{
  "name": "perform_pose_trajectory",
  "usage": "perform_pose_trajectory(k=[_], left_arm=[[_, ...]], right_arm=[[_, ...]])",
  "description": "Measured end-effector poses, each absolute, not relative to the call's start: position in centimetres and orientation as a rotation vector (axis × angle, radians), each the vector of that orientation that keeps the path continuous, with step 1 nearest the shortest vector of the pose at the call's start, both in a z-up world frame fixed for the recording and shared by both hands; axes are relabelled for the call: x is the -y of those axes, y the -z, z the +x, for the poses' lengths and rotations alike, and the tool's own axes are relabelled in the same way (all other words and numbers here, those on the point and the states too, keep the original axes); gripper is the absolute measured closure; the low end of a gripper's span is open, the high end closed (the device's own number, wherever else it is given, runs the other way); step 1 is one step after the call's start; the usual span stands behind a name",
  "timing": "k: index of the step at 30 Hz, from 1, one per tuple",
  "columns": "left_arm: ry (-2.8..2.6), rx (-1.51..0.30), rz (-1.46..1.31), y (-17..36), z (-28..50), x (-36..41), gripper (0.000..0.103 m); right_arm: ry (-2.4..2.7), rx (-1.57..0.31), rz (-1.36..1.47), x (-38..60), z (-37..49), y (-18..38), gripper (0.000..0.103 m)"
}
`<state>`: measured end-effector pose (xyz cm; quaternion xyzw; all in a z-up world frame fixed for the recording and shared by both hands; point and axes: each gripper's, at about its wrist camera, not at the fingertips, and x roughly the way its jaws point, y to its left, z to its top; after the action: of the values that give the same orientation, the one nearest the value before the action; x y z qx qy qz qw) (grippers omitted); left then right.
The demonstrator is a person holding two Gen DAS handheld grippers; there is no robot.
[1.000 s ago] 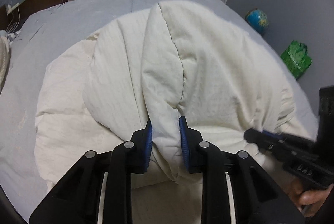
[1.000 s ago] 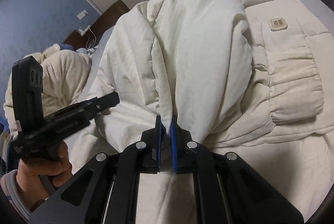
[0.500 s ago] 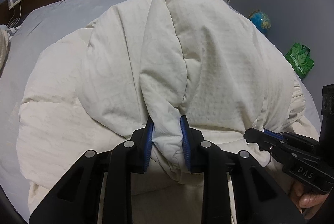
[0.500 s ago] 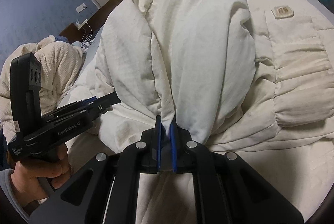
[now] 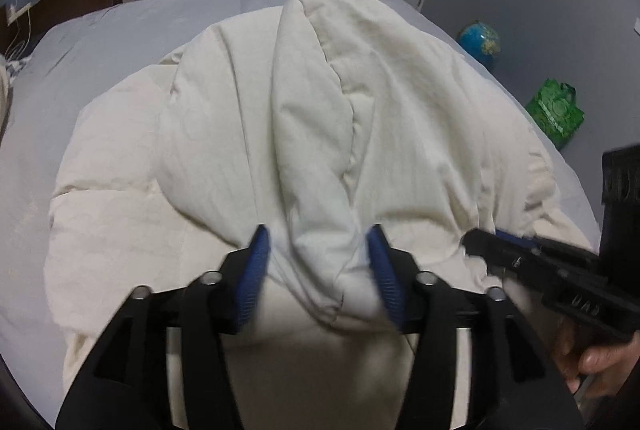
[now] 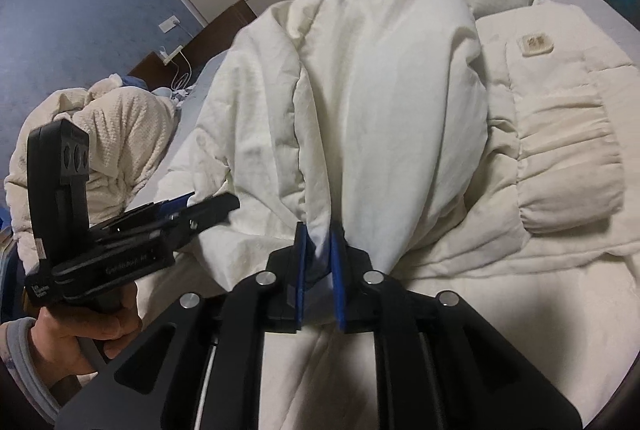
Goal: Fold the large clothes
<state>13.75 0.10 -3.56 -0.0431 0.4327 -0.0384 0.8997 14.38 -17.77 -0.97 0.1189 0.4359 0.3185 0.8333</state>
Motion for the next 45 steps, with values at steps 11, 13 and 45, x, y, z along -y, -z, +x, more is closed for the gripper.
perform_pose_trajectory(k=[11,13,45], left_arm=[[0.082,-0.939,-0.071,2.2,7.8,-1.2,0.018],[0.077,-0.958,-0.034,2.1,6.8,-1.2,0.018],[-0.231,-1.201,-0.429,1.8,-6.6,-11.6,0.018]], right_arm=[[-0.700,-0.858,0.231,22.5,10.6,-4.2,0.037],[-0.685,-0.867,0.238,24.0,10.3,-4.6,0.035],[-0.270,-1.068,0.328,39.7,1.3,-3.1,0.030]])
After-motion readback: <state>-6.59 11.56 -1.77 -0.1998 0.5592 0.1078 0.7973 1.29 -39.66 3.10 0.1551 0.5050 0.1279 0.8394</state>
